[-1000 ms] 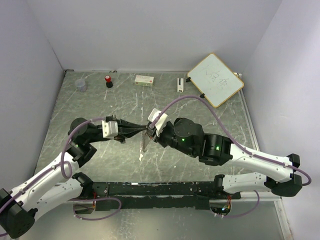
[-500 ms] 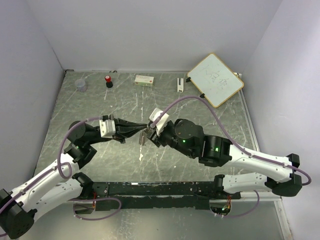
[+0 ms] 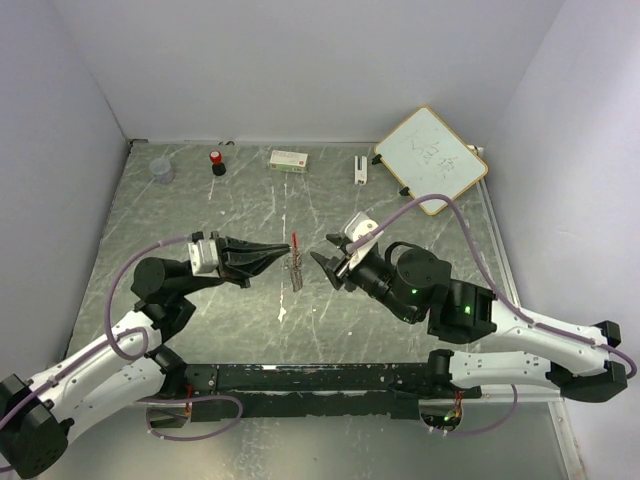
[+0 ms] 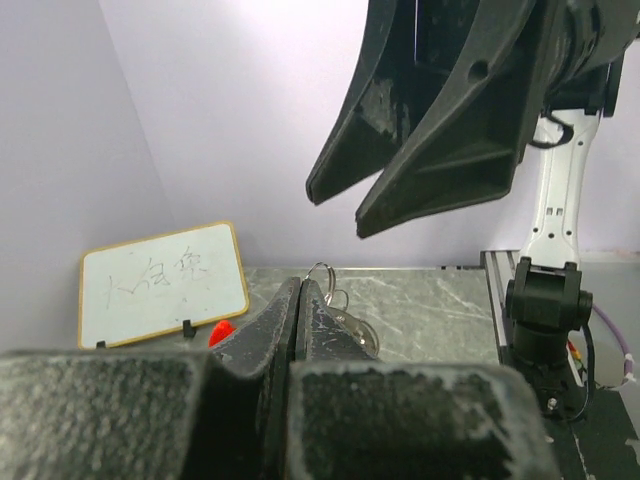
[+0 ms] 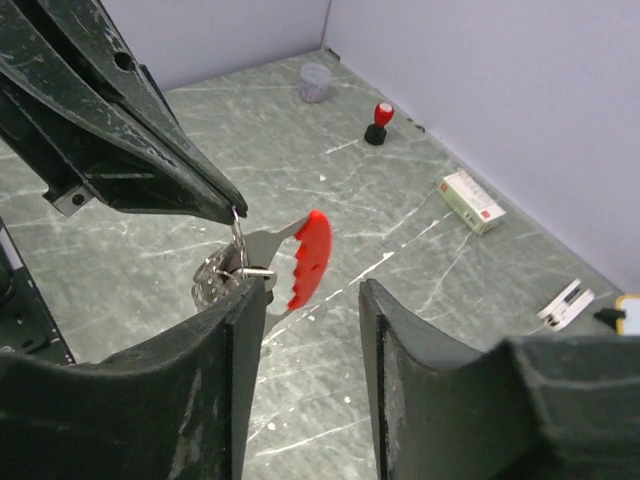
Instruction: Remove the keys from the keyring
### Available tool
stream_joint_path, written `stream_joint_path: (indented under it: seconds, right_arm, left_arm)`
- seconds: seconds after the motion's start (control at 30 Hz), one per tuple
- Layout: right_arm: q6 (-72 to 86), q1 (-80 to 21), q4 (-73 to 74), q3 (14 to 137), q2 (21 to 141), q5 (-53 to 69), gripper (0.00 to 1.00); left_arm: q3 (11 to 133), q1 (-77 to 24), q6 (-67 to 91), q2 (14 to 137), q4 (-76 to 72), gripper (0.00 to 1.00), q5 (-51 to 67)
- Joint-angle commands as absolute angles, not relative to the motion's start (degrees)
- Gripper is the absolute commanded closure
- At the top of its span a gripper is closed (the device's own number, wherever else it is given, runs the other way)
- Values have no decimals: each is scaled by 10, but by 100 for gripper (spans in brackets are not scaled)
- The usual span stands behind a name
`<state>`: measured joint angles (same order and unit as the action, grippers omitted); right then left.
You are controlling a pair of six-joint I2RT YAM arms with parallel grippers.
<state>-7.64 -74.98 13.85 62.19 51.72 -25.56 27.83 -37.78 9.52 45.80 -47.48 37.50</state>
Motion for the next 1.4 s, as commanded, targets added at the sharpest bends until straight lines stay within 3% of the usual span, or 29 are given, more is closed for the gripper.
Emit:
stream_joint_path:
  seconds: [0.0,0.1,0.2,0.7,1.37]
  right_arm:
    - [-63,-752,76,582,510,-282,66]
    - [-54,-752,31,545,509,-282,76]
    - [-49,-753,-5,521,508,-271,77]
    - [-55,-753,-64,501,488,-226,66]
    - [-56,-755,-80,505,509,-199,66]
  left_arm:
    - [256,-383,141,457,-596,93,349]
    - [235,-383,167,462,-651,93,337]
    - [223,-383,193,475,-700,93,328]
    - [179,-383,286,525,-868,93,291]
    - [168,-383,319,565,-927,93,256]
